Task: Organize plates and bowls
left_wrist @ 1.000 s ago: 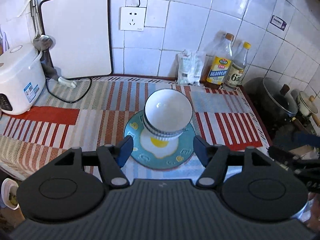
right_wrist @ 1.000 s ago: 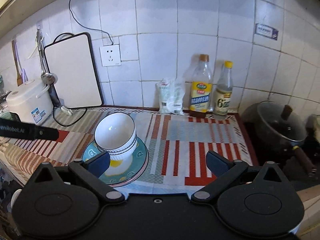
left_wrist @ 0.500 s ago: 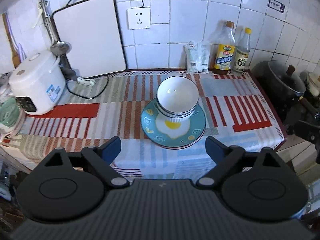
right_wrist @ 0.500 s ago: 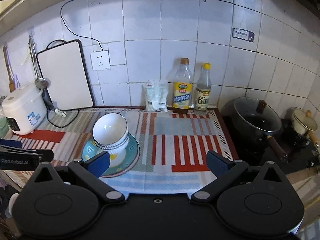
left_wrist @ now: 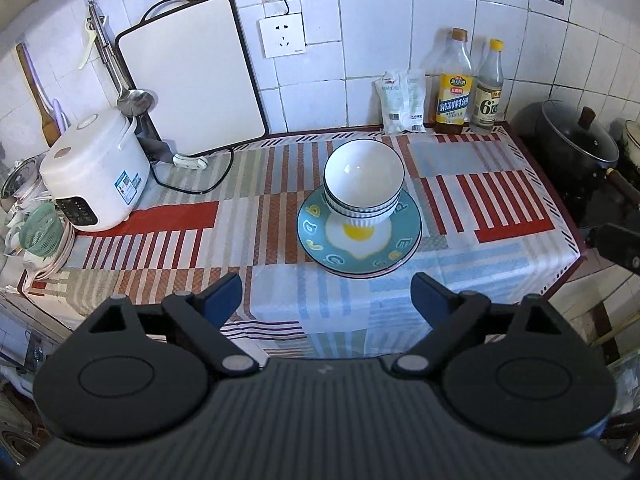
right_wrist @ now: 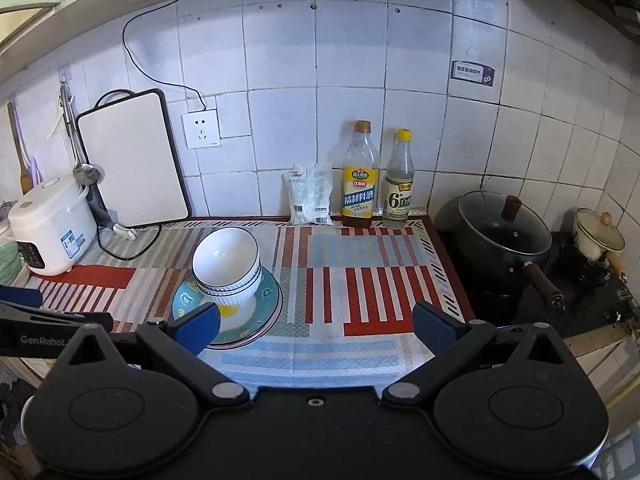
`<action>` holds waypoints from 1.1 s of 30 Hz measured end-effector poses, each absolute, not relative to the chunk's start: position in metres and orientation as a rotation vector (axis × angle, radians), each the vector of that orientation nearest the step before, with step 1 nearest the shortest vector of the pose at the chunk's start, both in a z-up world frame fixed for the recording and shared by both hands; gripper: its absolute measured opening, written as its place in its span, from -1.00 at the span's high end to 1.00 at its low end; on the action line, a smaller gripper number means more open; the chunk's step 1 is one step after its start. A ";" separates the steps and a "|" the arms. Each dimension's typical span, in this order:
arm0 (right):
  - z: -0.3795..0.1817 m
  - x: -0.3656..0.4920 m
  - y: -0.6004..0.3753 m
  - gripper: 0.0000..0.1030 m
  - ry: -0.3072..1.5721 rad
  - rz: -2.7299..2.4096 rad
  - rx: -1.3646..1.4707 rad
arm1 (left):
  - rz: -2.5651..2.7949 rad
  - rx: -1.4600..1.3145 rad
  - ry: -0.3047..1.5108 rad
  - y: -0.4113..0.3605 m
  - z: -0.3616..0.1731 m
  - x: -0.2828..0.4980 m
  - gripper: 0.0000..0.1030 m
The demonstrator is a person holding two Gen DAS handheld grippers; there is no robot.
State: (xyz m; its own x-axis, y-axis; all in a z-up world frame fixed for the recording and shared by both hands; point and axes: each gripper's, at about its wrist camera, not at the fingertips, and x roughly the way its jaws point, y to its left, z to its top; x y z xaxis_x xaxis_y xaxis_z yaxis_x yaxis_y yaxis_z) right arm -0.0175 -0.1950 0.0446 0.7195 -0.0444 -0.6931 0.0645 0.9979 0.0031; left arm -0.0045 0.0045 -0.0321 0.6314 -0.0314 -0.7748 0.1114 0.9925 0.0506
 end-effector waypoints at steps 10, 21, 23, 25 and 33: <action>0.046 -0.029 -0.195 -1.00 0.725 -0.075 0.021 | -0.085 0.067 0.839 0.009 -0.031 -0.017 -0.78; 0.044 -0.029 -0.191 -1.00 0.719 -0.093 0.003 | -0.096 0.053 0.829 0.009 -0.029 -0.020 -0.79; 0.043 -0.028 -0.191 -1.00 0.721 -0.096 0.006 | -0.106 0.048 0.833 0.011 -0.029 -0.019 -0.79; 0.043 -0.028 -0.191 -1.00 0.721 -0.099 0.010 | -0.109 0.049 0.829 0.012 -0.028 -0.019 -0.79; 0.040 -0.024 -0.188 -1.00 0.736 -0.099 0.003 | -0.109 0.051 0.821 0.013 -0.028 -0.017 -0.79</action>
